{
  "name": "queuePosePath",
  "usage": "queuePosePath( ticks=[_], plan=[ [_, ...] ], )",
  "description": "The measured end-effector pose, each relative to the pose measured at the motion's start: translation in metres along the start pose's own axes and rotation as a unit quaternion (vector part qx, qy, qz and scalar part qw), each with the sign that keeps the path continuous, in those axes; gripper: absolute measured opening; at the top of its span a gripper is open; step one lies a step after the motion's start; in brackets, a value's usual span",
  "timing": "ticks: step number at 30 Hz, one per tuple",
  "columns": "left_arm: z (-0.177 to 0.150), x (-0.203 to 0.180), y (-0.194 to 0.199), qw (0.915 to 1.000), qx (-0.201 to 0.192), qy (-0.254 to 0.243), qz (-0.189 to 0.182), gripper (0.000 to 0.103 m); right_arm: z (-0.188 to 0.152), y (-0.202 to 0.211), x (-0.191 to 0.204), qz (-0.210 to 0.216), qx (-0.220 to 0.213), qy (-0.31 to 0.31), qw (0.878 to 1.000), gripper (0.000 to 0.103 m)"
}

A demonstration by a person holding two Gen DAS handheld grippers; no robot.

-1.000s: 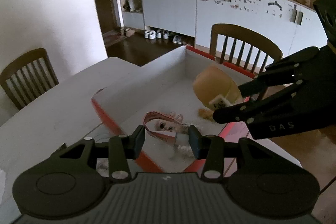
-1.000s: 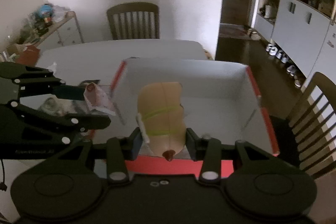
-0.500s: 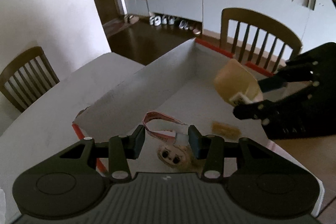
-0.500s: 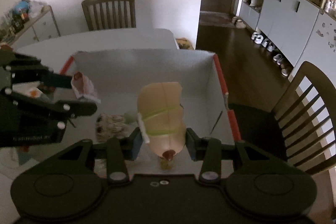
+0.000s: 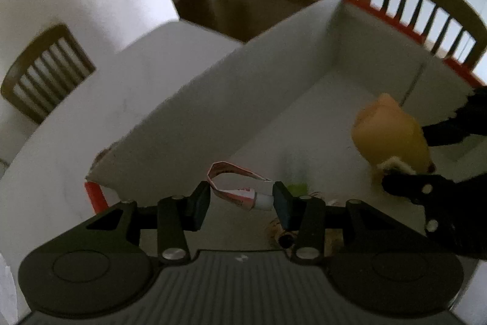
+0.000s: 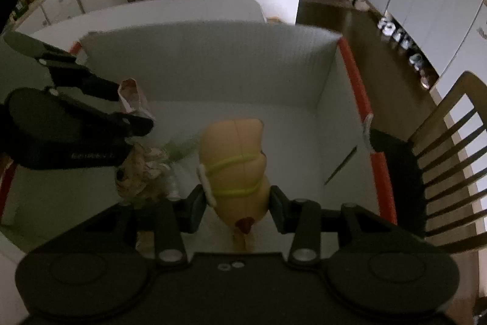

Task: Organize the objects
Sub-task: 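Open both grippers to drop the tube and plush into the box, then move both grippers back over the cluttered table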

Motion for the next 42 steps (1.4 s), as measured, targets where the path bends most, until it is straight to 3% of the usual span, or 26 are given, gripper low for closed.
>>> queuePosePath(
  ticks=[20,27,29,32,42],
  plan=[
    [-0.019,-0.001,-0.023,0.9961,0.087,-0.007,-0.009,0.044,-0.007,-0.017,0.013,-0.011,0.046,0.026,0.999,0.048],
    [-0.017,-0.008,-0.023,0.9950,0.098,-0.011,-0.012,0.046,-0.006,-0.014,0.005,-0.010,0.040,0.016,0.999,0.064],
    [-0.012,-0.014,-0.023,0.9950,0.098,-0.019,-0.009,0.056,-0.006,-0.010,0.005,-0.006,0.034,0.017,0.999,0.065],
    [-0.013,-0.017,-0.018,0.9953,0.093,-0.024,-0.004,0.063,-0.004,-0.003,0.004,-0.001,0.027,0.013,1.000,0.071],
    [-0.009,-0.008,0.012,0.9988,0.049,0.006,-0.010,0.065,-0.002,0.029,0.006,0.013,-0.006,0.003,1.000,0.076]
  ],
)
Point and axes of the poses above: each gripper's, at about its wrist camera, not at the fingertips, and y roughly against the way its jaws point, x to its left, z to its top, the point moved 6 cm from there along -y, roughly the way its jaws point, and after that the axes turned 14 degrees about -x, right-handed, at the moved point
